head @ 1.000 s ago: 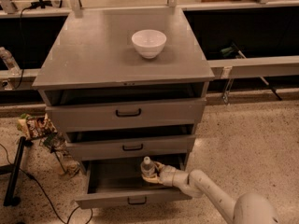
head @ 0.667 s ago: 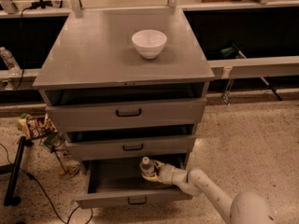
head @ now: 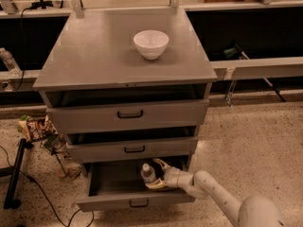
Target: Place blue plastic bottle into bottom drawer
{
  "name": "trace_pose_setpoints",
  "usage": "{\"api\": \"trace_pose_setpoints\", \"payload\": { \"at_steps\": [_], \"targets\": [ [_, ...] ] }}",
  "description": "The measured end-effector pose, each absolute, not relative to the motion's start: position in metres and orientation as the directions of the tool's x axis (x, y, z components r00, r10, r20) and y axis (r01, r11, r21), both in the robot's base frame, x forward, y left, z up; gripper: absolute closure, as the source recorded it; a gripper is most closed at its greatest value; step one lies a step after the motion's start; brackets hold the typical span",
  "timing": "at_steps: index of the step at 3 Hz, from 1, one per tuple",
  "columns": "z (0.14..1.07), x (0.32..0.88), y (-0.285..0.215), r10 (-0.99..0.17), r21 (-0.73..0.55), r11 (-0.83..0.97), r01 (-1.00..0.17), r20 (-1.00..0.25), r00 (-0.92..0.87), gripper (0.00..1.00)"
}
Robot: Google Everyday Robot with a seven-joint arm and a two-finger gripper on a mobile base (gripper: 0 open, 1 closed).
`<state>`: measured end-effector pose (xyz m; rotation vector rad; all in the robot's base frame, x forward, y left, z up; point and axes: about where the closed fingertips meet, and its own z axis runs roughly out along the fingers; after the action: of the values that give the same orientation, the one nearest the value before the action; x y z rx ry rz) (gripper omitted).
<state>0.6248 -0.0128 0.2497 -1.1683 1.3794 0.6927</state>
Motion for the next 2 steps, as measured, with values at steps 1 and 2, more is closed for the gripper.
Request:
{"api": "trace_pose_setpoints", "payload": {
  "at_steps": [1, 2],
  "targets": [
    [0.256, 0.612, -0.026, -0.255, -0.208, 0.329, -0.921, -0.959, 0.125, 0.15],
    [0.268, 0.596, -0.047, -0.243, -0.188, 0.363, -0.913, -0.965, 0.102, 0.38]
  ]
}}
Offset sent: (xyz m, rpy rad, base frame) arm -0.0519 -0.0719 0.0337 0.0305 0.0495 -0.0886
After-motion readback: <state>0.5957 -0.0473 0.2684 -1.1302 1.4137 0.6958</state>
